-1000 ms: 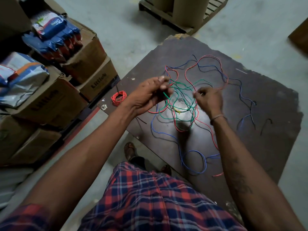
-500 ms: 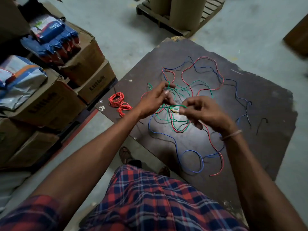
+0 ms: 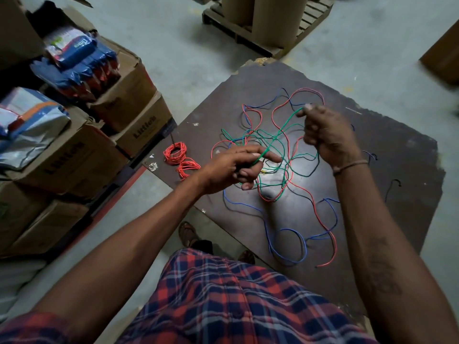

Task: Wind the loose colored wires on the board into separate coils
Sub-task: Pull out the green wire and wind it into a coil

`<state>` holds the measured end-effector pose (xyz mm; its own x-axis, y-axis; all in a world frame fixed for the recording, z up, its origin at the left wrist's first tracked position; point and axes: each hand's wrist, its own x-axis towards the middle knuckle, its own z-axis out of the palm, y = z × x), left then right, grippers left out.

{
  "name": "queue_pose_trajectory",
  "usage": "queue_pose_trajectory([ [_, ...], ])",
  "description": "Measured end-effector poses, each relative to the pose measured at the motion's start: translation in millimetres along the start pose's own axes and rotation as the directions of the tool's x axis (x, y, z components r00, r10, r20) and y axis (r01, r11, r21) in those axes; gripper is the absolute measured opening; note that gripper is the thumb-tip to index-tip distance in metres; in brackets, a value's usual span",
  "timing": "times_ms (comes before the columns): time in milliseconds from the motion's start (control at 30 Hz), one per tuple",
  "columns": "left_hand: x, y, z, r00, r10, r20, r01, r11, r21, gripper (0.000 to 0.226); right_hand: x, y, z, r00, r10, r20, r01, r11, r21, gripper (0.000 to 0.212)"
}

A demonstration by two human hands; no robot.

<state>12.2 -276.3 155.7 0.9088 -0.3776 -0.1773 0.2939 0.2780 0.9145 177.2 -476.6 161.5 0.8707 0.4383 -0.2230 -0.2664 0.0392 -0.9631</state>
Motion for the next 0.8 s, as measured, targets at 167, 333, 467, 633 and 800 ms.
queue_pose_trajectory([
  [167,2,5,-9,0.995,0.090,-0.047,-0.099,0.967,-0.236,0.045,3,64,17,0.994,0.108,-0.006,-0.098,0.878,-0.468,0.029],
  [333,18,1,-22,0.957,0.136,-0.257,-0.194,0.957,-0.214,0.040,-34,87,57,0.933,0.309,0.184,-0.146,0.793,-0.591,0.038],
  [467,23,-7,-38,0.923,0.175,-0.343,-0.154,0.984,0.087,0.023,-68,70,83,0.881,0.360,0.307,-0.118,0.795,-0.595,0.037],
  [633,15,-15,-56,0.949,0.200,-0.243,0.086,0.576,0.813,0.017,-90,16,70,0.877,0.313,0.365,0.027,0.726,-0.687,0.023],
  [800,2,-15,-29,0.996,0.016,-0.088,0.022,0.909,0.416,0.034,-80,-24,38,0.951,-0.007,0.310,0.051,0.990,-0.133,0.019],
])
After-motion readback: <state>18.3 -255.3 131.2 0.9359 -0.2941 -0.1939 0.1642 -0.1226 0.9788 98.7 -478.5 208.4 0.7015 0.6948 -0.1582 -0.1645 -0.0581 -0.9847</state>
